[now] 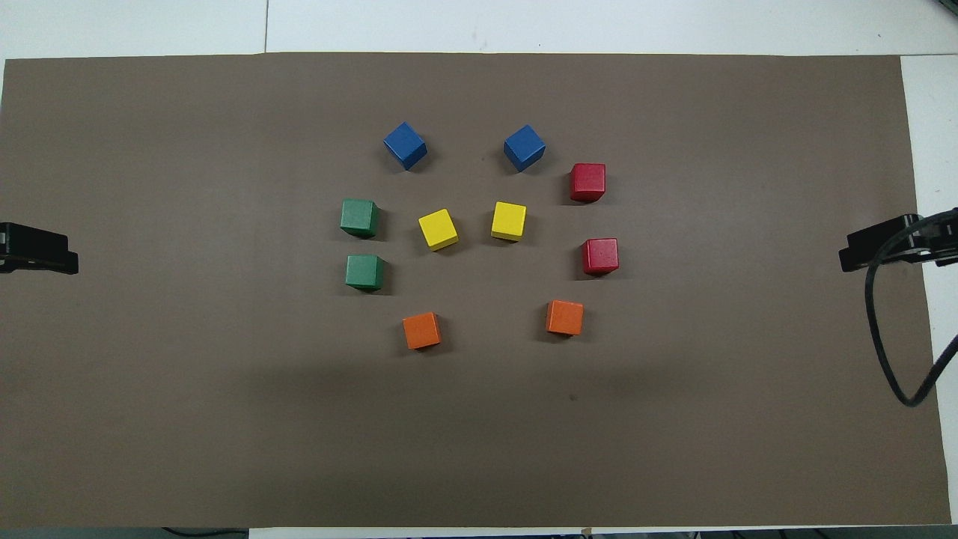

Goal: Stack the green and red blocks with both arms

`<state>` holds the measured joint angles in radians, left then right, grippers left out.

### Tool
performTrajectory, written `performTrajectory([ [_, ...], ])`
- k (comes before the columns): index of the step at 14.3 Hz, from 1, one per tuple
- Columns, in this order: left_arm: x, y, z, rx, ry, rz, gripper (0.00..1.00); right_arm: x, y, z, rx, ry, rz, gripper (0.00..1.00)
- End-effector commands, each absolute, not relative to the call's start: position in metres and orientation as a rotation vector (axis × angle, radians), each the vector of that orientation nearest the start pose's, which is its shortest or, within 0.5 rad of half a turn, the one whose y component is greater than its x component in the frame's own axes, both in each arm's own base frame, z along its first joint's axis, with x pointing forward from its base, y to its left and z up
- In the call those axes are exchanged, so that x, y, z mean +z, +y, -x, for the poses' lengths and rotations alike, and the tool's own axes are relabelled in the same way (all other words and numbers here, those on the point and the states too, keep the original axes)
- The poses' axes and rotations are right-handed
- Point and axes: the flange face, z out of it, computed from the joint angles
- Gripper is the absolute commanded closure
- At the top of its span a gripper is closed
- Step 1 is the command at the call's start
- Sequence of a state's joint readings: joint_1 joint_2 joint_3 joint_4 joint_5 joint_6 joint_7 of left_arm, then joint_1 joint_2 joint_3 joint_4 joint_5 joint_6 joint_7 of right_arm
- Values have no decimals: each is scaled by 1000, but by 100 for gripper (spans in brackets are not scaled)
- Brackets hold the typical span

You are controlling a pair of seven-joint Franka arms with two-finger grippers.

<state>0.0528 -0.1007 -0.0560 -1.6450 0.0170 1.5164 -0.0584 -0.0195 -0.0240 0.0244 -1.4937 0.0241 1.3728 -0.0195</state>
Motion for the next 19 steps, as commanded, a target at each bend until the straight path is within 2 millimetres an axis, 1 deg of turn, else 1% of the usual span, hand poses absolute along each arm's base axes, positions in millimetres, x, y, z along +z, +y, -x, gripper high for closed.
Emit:
performTrajectory([
  [1,639,-2,-520,28,-92,3125,0,657,5,-523,140,-51,3101,0],
  [7,640,0,-518,31,-80,3125,0,656,5,-523,142,-51,3101,0],
  [13,635,1,-517,43,-85,3125,0,657,5,-523,140,-51,3101,0],
  [19,636,-9,-521,0,-53,3126,0,657,5,-523,140,-51,3101,0],
])
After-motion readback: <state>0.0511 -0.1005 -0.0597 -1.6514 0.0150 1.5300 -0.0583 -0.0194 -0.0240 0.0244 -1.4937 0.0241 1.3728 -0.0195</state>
